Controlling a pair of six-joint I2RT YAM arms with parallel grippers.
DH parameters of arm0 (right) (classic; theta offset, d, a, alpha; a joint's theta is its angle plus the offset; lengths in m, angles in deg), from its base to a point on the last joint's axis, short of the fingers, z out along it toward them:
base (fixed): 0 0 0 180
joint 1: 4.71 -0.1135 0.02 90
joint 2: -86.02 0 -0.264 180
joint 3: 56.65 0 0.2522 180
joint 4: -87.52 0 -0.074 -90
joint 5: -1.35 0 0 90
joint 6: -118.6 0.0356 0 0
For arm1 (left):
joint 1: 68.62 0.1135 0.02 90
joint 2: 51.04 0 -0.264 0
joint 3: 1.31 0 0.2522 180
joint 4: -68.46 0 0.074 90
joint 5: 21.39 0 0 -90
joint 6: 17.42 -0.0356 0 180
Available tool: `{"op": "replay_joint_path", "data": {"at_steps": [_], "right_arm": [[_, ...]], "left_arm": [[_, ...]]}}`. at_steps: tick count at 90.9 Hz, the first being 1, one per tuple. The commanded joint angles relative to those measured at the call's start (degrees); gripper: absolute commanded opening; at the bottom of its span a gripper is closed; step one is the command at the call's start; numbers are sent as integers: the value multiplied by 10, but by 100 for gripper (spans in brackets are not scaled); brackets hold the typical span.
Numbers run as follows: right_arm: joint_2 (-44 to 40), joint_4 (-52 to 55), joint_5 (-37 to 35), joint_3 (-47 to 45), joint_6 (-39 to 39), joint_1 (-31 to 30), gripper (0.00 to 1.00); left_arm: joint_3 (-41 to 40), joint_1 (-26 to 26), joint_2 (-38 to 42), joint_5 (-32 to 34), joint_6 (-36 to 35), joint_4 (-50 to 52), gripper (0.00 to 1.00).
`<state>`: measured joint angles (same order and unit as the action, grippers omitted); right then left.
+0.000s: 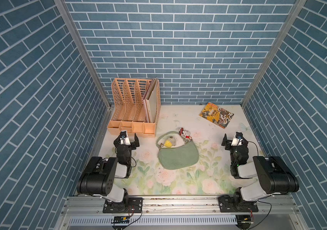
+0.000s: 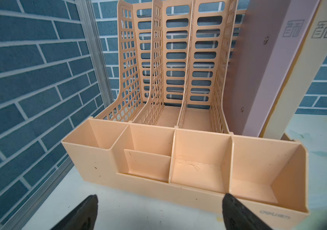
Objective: Remove the decoration from the bag
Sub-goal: Pick up the bag from the center of the board.
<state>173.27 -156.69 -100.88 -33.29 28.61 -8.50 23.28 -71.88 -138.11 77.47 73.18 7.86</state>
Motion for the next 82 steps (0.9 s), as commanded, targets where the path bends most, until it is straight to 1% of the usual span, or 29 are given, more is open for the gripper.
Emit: {"op": "replay_joint_path", "data": {"at_steps": [1,72,78,82], "right_arm": [[3,3,-6,8,6,0,100],[3,9,2,11,3,0,100],[-10,10,17,8,-6,-2,100],[-40,38,-1,15,-16,-13,100]], "left_arm": [[7,1,2,-10,-5,-4,100],[10,4,1,-14,-1,1,100],[7,2,6,-6,-3,-3,100],[4,-2,26,-3,-6,7,99]]}}
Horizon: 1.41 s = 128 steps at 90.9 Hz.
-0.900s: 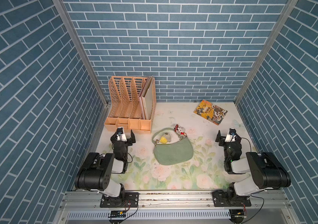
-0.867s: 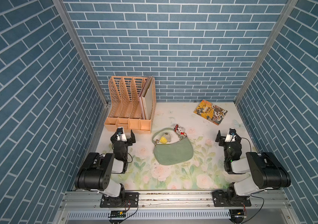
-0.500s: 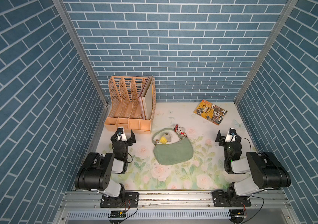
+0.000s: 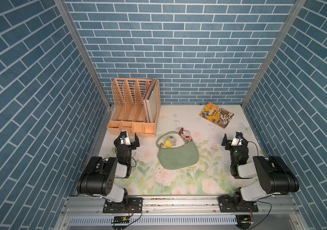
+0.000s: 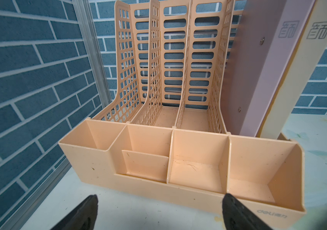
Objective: Remove the decoration from the bag
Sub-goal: Pick up the bag from the center of the board.
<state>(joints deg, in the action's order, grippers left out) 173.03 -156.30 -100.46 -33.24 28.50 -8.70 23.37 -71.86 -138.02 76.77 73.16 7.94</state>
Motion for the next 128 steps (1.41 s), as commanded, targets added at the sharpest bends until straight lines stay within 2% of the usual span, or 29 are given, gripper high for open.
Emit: {"op": "replay_joint_path", "data": {"at_steps": [1,9,15,19,23,27,32,36,38,47,52,56,63,75,80,86,93,105,120,128], "right_arm": [[-46,47,-11,18,-17,-14,100],[-116,194,-76,70,-2,-31,100],[-159,366,-153,142,100,-36,100],[-173,525,-175,202,168,-37,100],[-179,648,-163,252,198,-38,100],[-188,730,-116,291,199,-39,100],[-209,781,-57,310,267,-37,100],[-233,768,84,295,272,-18,99],[-244,740,129,284,269,-13,95],[-276,698,203,261,325,-12,82],[-266,720,218,267,364,-19,77],[-255,736,210,268,392,-37,75],[-231,782,170,287,408,-117,74],[-170,835,49,338,392,-266,73],[-135,839,18,356,385,-307,73],[-90,834,17,383,379,-344,71],[-20,838,8,430,365,-386,64],[63,846,-6,492,350,-436,48],[123,850,7,492,332,-467,40],[122,850,9,483,297,-469,38]], "left_arm": [[3,-3,28,9,-6,14,100],[16,-30,102,92,-3,96,100],[24,-51,157,170,29,166,100],[22,-63,191,199,69,210,100],[20,-95,224,253,67,249,100],[24,-120,252,310,74,284,100],[40,-126,292,303,95,344,100],[61,-127,318,283,125,393,100],[73,-126,326,271,142,418,100],[119,-123,353,208,247,514,100],[125,-118,357,155,266,519,100],[133,-116,354,132,257,526,100],[176,-116,330,132,258,607,100],[260,-130,283,123,272,746,96],[255,-172,281,166,284,757,94],[241,-251,277,228,313,748,94],[235,-312,251,246,388,751,94],[232,-340,194,194,455,725,91],[267,-343,109,150,466,746,87],[277,-338,84,124,459,746,85]]}}
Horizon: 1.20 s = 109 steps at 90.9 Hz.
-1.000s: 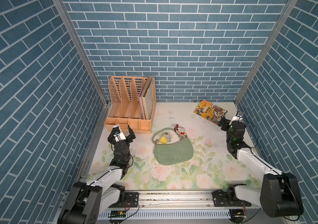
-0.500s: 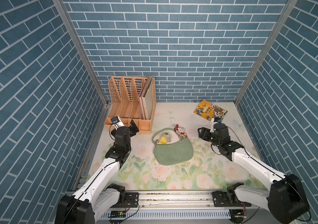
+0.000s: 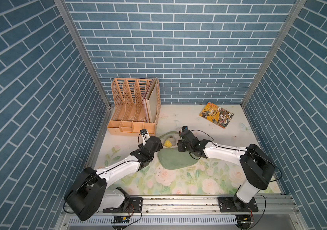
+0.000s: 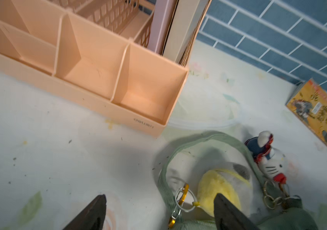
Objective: Remove the decoration from the bag
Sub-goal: Pick up the bag from the center of the board.
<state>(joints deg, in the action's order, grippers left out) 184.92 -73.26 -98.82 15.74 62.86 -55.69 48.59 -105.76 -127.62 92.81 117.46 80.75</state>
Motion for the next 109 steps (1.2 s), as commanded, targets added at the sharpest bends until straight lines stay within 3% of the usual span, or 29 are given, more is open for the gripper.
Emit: {"op": "replay_joint_path", "data": {"at_steps": [1,9,16,36,64,84,101,109], "right_arm": [[-1,17,-7,-9,-55,1,38],[-31,-11,26,-15,-112,-1,40],[-36,-14,50,0,-136,-1,41],[-9,-23,65,37,-119,-1,41],[-33,-34,16,21,-88,-1,40],[-34,-42,18,15,-81,-1,39],[-36,-48,22,13,-83,-1,39],[-45,-55,33,11,-86,0,38]], "left_arm": [[25,5,-24,-44,16,17,85],[20,56,-41,-146,25,-2,79],[19,95,-63,-207,25,-31,66],[85,99,-140,-180,0,-11,65],[124,100,-217,-176,-2,-14,63],[140,99,-251,-174,-8,-18,46],[155,99,-237,-191,-35,-35,14],[164,98,-207,-207,-60,-48,6]]}}
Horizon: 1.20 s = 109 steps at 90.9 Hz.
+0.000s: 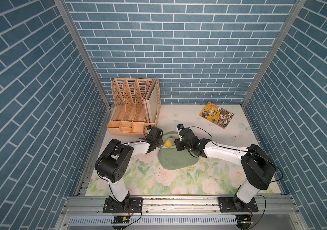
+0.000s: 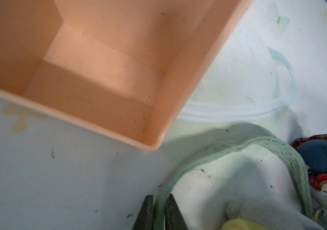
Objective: Remove the decoration from the bag
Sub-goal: Pick up the bag from the center of the board.
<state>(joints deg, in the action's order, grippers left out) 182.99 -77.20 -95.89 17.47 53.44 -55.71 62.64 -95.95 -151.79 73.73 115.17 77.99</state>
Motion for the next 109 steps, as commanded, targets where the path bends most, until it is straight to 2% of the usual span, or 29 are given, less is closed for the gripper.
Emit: {"op": "replay_joint_path", "data": {"at_steps": [1,11,27,41,54,62,81,100,109], "right_arm": [[-27,-17,5,-7,8,1,38],[-44,-24,42,-3,36,23,38],[-69,-90,219,-15,205,116,36],[-74,-110,267,10,303,135,45],[-81,-169,287,5,407,136,55],[-84,-227,297,-17,473,136,58],[-84,-295,283,-32,567,134,60],[-68,-323,250,-10,613,120,61],[-54,-334,242,5,631,112,55]], "left_arm": [[24,0,39,-17,-40,-22,5],[26,-8,87,-23,-78,-36,3],[31,-34,163,-18,-124,-39,3],[36,-61,214,-12,-149,-50,3],[43,-76,240,-26,-164,-60,3],[44,-81,249,-46,-172,-69,4],[43,-95,254,-86,-194,-83,4],[42,-113,250,-100,-213,-100,4],[44,-124,248,-99,-226,-111,4]]}}
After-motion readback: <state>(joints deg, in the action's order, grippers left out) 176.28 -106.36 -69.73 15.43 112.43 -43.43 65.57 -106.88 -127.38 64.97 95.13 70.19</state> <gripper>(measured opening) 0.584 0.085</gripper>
